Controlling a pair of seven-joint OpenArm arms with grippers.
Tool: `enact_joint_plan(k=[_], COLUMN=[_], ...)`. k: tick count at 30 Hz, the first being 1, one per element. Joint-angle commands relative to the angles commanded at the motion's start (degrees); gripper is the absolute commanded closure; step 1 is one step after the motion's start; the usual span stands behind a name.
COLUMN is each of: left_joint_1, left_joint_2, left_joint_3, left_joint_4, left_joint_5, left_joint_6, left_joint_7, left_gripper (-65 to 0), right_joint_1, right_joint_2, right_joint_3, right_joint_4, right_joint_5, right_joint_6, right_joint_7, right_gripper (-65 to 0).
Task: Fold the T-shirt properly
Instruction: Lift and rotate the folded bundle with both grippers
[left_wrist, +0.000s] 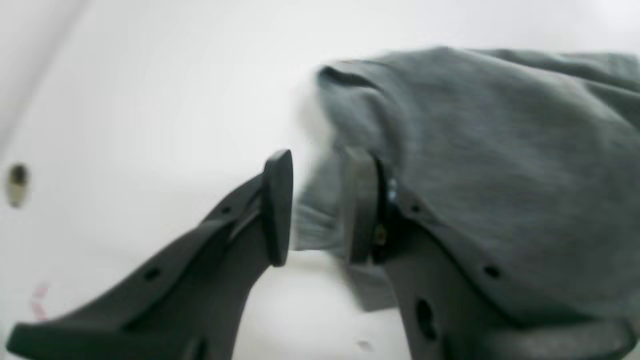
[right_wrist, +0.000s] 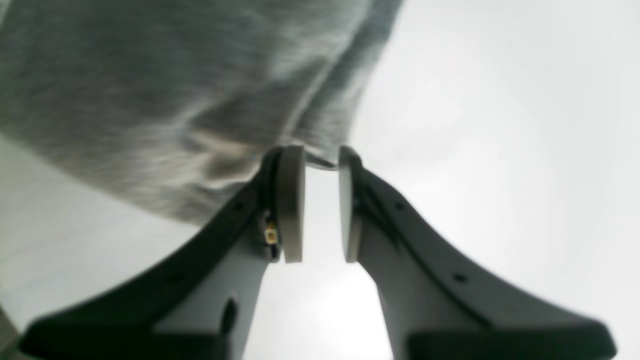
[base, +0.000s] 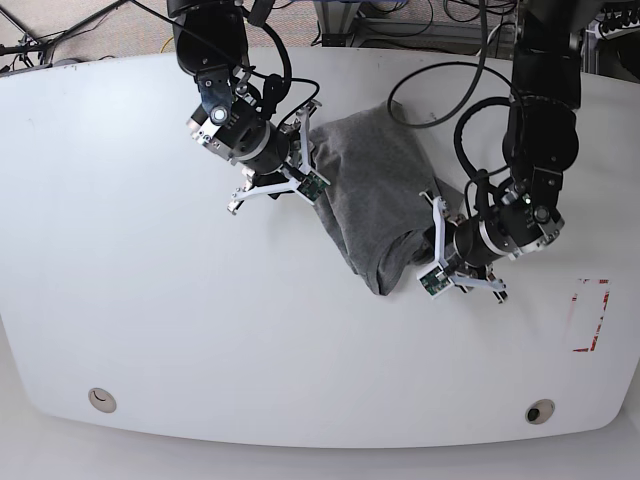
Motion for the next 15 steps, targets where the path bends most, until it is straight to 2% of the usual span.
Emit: enact_joint_plan(k=[4, 10, 14, 15], left_joint_1=[3.3, 8.2, 10.5, 10.6], left_joint_2=[0.1, 0.1, 0.4, 1.4], left_joint_3=[0.0, -0.4, -1.1, -1.2], left_joint_4=[0.3, 2.3, 5.5, 6.0], left_joint_5=[0.0, -0.1, -0.1, -0.1], left_joint_6=[0.0, 0.0, 0.0, 0.0], left_joint_7=[0.0, 0.0, 0.0, 0.0], left_gripper=[-16.0, -15.8, -15.8, -15.8], right_joint_1=[2.0, 2.2, 0.2, -0.1], right_joint_2=[-0.2, -0.5, -4.7, -5.5], right_joint_3=[-0.1, -4.2, -5.2, -5.2], right_joint_4=[-4.9, -8.8, -9.0, -9.1], right_joint_5=[0.0, 0.0, 0.0, 0.0], right_joint_6=[0.0, 0.0, 0.0, 0.0], right_joint_7=[0.2, 0.3, 0.1, 0.2], right_gripper=[-10.9, -10.9, -10.9, -10.9])
